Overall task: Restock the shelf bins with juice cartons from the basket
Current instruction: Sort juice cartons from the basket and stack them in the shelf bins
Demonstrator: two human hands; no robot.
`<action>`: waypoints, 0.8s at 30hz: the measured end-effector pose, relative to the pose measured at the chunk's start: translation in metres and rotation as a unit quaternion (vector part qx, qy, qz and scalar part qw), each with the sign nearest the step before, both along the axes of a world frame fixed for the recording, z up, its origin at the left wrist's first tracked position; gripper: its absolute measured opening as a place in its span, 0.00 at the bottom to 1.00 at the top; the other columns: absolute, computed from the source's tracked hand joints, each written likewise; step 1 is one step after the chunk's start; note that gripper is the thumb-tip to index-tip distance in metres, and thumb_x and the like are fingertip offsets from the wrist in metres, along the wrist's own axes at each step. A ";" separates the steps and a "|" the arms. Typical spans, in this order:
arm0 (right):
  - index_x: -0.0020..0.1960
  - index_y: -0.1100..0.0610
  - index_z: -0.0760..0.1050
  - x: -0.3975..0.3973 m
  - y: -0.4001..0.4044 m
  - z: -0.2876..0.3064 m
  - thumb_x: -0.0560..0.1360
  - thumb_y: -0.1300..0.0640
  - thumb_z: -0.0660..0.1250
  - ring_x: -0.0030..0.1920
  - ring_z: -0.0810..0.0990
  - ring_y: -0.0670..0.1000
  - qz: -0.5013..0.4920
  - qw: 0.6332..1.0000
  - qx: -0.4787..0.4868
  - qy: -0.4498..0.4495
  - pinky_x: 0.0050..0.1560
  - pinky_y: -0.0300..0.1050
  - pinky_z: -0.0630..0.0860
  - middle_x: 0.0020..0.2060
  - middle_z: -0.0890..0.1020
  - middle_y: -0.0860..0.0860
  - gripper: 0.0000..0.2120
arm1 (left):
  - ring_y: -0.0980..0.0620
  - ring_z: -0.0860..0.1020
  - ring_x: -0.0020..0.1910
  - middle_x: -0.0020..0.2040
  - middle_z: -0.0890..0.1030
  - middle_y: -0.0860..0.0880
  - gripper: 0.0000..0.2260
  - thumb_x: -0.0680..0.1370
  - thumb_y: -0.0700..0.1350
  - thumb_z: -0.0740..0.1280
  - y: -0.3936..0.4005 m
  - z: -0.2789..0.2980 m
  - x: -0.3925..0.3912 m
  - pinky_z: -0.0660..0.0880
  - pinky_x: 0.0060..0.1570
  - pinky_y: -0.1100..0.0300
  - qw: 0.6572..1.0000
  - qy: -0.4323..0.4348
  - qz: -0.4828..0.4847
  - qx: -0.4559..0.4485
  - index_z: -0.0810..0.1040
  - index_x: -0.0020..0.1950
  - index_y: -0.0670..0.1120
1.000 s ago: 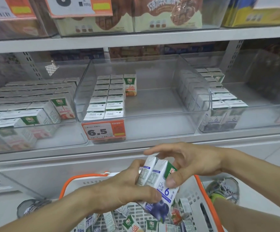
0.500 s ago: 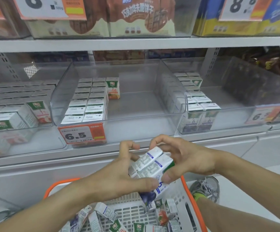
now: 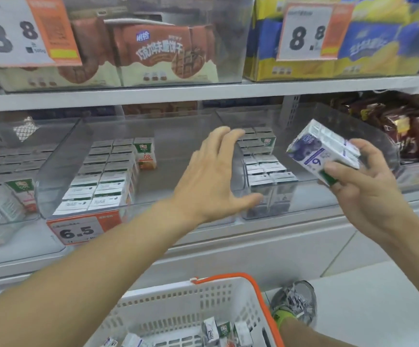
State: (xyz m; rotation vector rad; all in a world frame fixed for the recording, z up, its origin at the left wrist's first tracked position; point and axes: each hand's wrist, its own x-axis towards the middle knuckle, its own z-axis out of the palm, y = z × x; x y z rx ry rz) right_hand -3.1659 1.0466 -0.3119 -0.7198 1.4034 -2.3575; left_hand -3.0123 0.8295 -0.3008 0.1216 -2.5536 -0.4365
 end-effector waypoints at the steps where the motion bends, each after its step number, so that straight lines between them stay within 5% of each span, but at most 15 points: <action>1: 0.58 0.49 0.69 -0.005 0.001 0.001 0.58 0.61 0.79 0.58 0.81 0.55 -0.030 1.000 -0.008 0.002 0.53 0.45 0.81 0.56 0.81 0.53 0.33 | 0.47 0.56 0.76 0.76 0.57 0.47 0.48 0.67 0.66 0.73 -0.002 0.000 -0.016 0.59 0.73 0.47 1.000 -0.017 0.006 -0.026 0.55 0.78 0.48; 4: 0.60 0.51 0.68 -0.018 0.006 0.006 0.61 0.64 0.78 0.57 0.83 0.53 -0.121 0.988 0.057 0.076 0.56 0.48 0.81 0.58 0.82 0.54 0.33 | 0.49 0.54 0.77 0.78 0.56 0.48 0.52 0.66 0.70 0.72 -0.009 -0.008 -0.046 0.57 0.75 0.47 0.997 -0.064 0.025 -0.021 0.51 0.79 0.47; 8: 0.62 0.51 0.68 -0.036 0.003 0.018 0.65 0.71 0.79 0.47 0.85 0.44 -0.188 0.934 0.198 0.230 0.47 0.38 0.81 0.54 0.82 0.50 0.33 | 0.53 0.55 0.77 0.79 0.53 0.52 0.51 0.66 0.68 0.73 -0.013 -0.022 -0.051 0.57 0.75 0.56 0.994 -0.083 0.008 0.066 0.52 0.79 0.47; 10: 0.61 0.48 0.69 -0.053 -0.005 0.027 0.65 0.66 0.80 0.47 0.84 0.48 -0.178 0.894 0.284 0.296 0.49 0.46 0.82 0.51 0.81 0.46 0.32 | 0.52 0.54 0.77 0.79 0.52 0.52 0.53 0.65 0.69 0.73 -0.013 -0.022 -0.051 0.55 0.76 0.55 0.995 -0.089 0.013 0.042 0.51 0.79 0.48; 12: 0.60 0.46 0.70 -0.076 -0.021 0.035 0.64 0.62 0.79 0.48 0.83 0.54 -0.159 0.836 0.379 0.364 0.52 0.55 0.80 0.50 0.82 0.48 0.30 | 0.52 0.53 0.77 0.79 0.51 0.52 0.54 0.65 0.69 0.73 -0.012 -0.021 -0.052 0.53 0.76 0.55 0.995 -0.097 0.023 0.023 0.49 0.79 0.48; 18: 0.63 0.41 0.66 -0.131 -0.098 0.040 0.59 0.57 0.75 0.50 0.80 0.58 -0.006 0.623 0.643 0.446 0.47 0.55 0.81 0.57 0.77 0.50 0.36 | 0.49 0.58 0.73 0.78 0.51 0.54 0.53 0.63 0.75 0.68 -0.012 -0.023 -0.054 0.59 0.73 0.49 0.994 -0.094 0.056 -0.021 0.49 0.77 0.50; 20: 0.63 0.38 0.63 -0.137 -0.118 0.036 0.59 0.57 0.76 0.50 0.80 0.56 0.036 0.608 0.664 0.433 0.47 0.55 0.83 0.58 0.75 0.47 0.38 | 0.48 0.60 0.72 0.78 0.52 0.53 0.52 0.63 0.76 0.67 -0.012 -0.024 -0.055 0.60 0.71 0.48 0.994 -0.088 0.064 -0.032 0.51 0.77 0.50; 24: 0.73 0.46 0.63 -0.141 -0.137 0.023 0.64 0.67 0.76 0.53 0.76 0.51 0.071 0.646 0.651 0.392 0.47 0.50 0.81 0.56 0.72 0.44 0.43 | 0.48 0.60 0.71 0.79 0.51 0.53 0.53 0.62 0.77 0.65 -0.012 -0.024 -0.056 0.62 0.70 0.45 0.992 -0.096 0.075 -0.033 0.52 0.77 0.49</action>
